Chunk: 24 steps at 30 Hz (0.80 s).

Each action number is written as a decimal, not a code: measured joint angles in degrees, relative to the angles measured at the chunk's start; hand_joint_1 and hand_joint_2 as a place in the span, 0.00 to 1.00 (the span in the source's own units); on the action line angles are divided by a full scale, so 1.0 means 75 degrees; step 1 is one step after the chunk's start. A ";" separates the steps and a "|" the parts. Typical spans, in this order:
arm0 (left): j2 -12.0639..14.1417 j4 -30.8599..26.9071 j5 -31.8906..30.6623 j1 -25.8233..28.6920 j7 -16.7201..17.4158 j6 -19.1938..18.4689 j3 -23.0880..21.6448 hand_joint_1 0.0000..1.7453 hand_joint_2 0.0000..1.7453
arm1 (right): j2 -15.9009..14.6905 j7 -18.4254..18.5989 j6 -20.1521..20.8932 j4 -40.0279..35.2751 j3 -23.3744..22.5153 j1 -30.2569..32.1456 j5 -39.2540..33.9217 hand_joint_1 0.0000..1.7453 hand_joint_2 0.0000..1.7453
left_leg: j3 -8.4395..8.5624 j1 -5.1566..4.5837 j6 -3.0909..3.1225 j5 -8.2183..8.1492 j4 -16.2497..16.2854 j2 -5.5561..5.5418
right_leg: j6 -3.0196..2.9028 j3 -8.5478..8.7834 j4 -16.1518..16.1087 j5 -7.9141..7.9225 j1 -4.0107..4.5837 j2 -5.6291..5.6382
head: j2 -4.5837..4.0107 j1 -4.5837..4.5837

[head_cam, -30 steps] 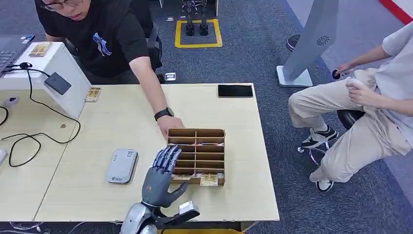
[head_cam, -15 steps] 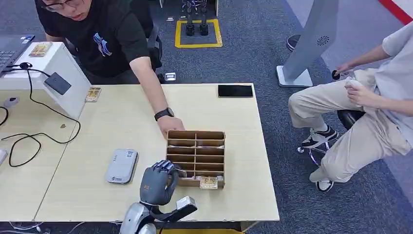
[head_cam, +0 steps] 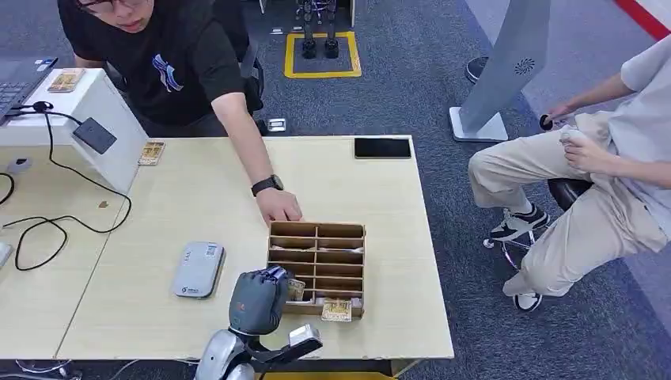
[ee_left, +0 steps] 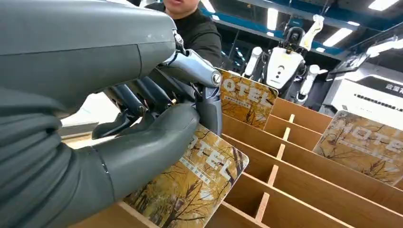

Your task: Pass the card to the sensor for recognition and then transmit it.

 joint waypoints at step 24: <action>-0.0484 -0.0639 0.4715 0.0207 -0.1795 0.0000 0.0122 1.00 1.00 | 0.0093 -0.0055 -0.0108 0.0035 -0.0105 0.0030 -0.0108 0.00 1.00 | 0.0007 0.0000 0.0008 -0.0006 0.0001 0.0000 | 0.0002 0.0005 -0.0005 -0.0002 0.0001 -0.0001 | 0.0000 0.0000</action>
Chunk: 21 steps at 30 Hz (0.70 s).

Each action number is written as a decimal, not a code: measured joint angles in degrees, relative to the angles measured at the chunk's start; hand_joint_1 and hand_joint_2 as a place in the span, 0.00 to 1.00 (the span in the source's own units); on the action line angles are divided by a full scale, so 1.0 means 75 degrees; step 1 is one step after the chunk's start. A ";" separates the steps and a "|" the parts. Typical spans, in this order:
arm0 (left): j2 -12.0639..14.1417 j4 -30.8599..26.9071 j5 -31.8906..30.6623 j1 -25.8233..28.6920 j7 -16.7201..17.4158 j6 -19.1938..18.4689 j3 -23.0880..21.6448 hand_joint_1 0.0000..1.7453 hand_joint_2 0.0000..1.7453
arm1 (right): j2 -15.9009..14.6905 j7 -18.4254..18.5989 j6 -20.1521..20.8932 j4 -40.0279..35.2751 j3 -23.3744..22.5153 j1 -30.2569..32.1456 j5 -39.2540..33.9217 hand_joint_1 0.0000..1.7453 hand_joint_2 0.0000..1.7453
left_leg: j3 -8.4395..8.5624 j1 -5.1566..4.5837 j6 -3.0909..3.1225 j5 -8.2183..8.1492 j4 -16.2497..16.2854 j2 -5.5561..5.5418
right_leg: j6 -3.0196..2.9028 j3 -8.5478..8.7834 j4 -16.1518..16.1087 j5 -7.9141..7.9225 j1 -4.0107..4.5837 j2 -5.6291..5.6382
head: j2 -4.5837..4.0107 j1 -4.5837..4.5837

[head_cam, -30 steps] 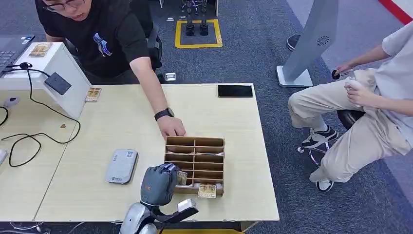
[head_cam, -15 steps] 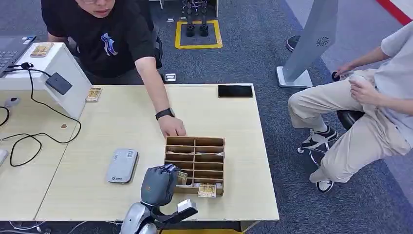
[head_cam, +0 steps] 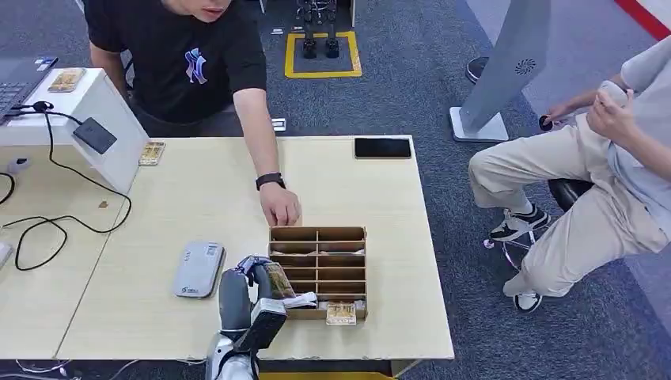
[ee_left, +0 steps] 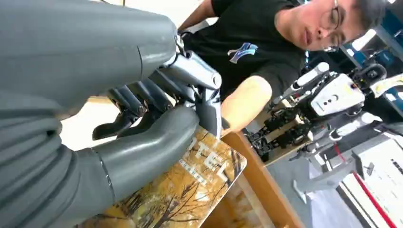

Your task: Pass the card to the sensor for recognition and then transmit it.

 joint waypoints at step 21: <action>0.0035 -0.1649 0.2731 -0.0478 -0.0114 -0.0009 -0.0507 1.00 1.00 | 0.0032 0.0064 -0.0166 0.0003 -0.0041 -0.0007 0.0149 0.00 1.00 | 0.0000 -0.0001 0.0001 0.0000 0.0001 0.0001 | 0.0000 0.0002 0.0000 0.0001 -0.0001 0.0004 | 0.0000 -0.0003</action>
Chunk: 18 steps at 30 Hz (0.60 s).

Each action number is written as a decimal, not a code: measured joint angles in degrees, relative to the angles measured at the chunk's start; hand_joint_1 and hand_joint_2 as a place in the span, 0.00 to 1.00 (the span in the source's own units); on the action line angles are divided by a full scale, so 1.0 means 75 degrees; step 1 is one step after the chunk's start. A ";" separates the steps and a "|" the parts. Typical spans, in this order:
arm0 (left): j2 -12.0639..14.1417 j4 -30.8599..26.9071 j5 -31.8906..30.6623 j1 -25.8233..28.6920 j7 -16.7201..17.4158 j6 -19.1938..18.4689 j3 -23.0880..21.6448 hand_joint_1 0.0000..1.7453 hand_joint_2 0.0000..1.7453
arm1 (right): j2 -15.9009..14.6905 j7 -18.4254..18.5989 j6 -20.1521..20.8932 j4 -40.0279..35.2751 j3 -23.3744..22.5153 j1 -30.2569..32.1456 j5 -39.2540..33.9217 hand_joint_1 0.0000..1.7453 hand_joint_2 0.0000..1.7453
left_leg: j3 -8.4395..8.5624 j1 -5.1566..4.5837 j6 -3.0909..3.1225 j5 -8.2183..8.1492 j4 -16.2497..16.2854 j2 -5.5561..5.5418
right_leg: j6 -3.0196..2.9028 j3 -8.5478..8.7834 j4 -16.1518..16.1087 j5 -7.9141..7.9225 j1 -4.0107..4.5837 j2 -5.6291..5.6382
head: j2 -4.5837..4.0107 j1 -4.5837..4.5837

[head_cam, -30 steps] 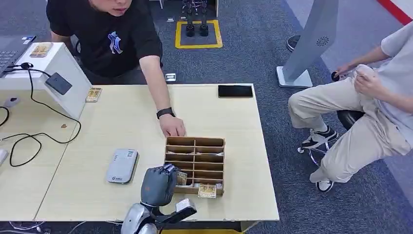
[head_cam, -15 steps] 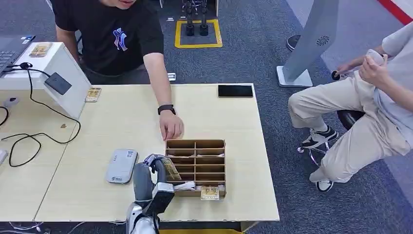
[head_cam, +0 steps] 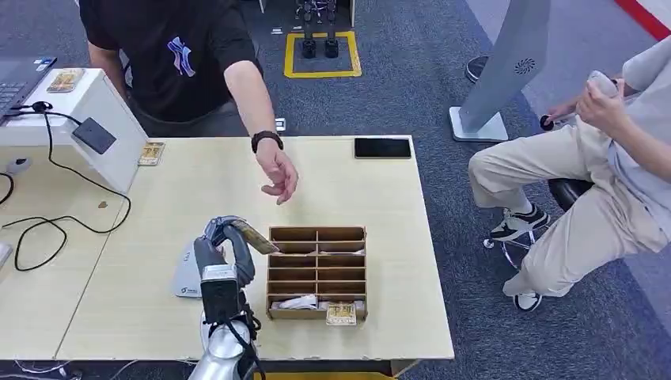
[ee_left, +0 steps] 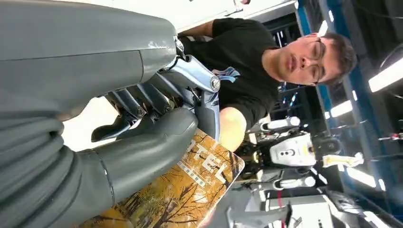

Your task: Pass the card to the sensor for recognition and then transmit it.

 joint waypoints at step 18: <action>0.0096 -0.0073 0.0959 -0.0354 -0.0119 0.0000 -0.0020 1.00 1.00 | 0.0000 0.0088 0.0023 0.0000 0.0023 -0.0068 0.0178 0.00 1.00 | -0.0001 0.0000 0.0004 -0.0002 0.0000 0.0000 | 0.0001 -0.0001 0.0000 0.0000 0.0000 0.0000 | 0.0000 0.0000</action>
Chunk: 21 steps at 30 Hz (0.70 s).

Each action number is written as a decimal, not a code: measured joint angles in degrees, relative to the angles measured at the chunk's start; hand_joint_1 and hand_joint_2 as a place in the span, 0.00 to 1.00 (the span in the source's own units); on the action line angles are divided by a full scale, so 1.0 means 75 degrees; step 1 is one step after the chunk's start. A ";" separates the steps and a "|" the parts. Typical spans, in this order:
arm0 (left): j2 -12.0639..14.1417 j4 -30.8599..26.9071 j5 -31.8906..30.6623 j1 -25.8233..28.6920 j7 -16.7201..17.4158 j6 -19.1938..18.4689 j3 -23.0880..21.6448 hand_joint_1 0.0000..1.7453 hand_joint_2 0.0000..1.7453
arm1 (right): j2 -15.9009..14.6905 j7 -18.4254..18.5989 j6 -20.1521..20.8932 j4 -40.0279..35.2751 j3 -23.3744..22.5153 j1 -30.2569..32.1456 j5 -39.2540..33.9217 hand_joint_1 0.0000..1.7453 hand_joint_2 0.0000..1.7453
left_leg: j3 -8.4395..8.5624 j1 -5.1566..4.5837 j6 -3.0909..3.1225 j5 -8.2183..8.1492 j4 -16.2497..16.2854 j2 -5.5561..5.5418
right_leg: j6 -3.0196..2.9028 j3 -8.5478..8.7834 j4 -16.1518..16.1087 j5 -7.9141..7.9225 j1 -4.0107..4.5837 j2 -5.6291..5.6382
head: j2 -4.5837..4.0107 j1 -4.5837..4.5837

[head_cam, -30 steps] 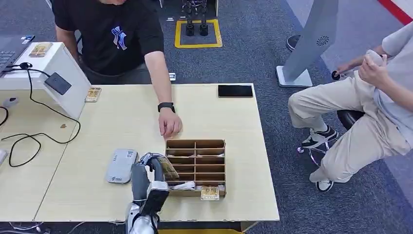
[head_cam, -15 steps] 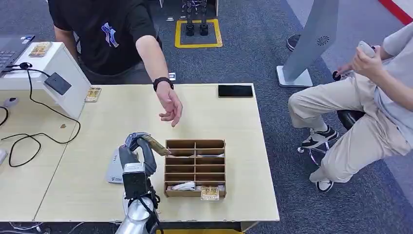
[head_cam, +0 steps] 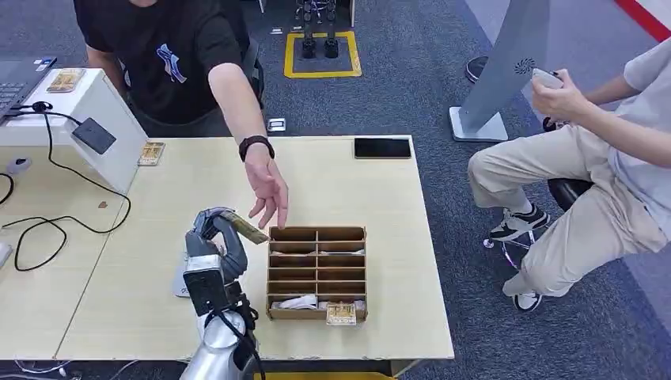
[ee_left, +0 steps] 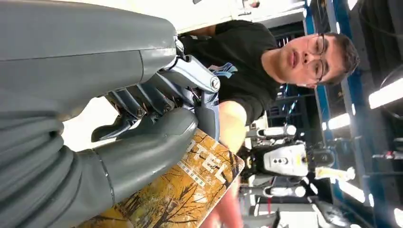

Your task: Pass the card to the sensor for recognition and then transmit it.

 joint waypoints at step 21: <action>0.0461 0.2552 -0.0901 -0.2750 0.1711 0.0000 0.0909 1.00 1.00 | 0.0061 0.0381 0.0449 0.0023 0.0580 -0.0438 0.0047 0.00 1.00 | -0.0004 0.0000 -0.0008 0.0012 0.0000 -0.0003 | -0.0003 0.0002 0.0002 0.0009 0.0000 -0.0001 | 0.0000 0.0000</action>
